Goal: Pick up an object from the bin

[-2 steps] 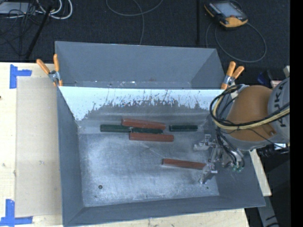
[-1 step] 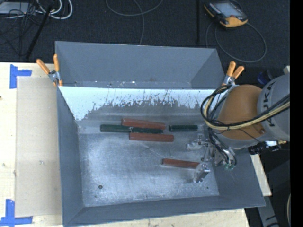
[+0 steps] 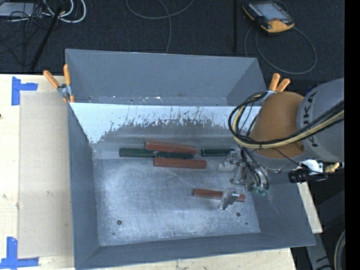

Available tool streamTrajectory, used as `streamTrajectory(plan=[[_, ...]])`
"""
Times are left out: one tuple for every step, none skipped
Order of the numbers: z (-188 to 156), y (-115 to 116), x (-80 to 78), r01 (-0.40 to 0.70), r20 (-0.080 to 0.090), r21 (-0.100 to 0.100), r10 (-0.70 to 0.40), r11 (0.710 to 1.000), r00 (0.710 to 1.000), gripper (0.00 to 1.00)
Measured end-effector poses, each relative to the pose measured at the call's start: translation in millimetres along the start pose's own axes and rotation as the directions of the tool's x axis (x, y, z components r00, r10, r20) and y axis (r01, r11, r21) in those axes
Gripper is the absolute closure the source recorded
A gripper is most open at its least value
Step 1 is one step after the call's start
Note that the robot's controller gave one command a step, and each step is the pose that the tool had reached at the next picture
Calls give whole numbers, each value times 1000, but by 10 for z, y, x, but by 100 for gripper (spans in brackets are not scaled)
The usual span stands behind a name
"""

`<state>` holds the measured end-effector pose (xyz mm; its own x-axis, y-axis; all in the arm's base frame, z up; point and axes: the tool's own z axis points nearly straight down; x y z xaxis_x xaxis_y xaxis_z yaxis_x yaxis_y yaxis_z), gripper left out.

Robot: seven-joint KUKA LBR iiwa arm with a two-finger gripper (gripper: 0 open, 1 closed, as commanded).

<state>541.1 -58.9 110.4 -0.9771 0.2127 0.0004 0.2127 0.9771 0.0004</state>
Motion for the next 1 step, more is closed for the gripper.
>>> streamTrajectory(plan=[[377,203,-38,69,1,1,-69,998,998,0]])
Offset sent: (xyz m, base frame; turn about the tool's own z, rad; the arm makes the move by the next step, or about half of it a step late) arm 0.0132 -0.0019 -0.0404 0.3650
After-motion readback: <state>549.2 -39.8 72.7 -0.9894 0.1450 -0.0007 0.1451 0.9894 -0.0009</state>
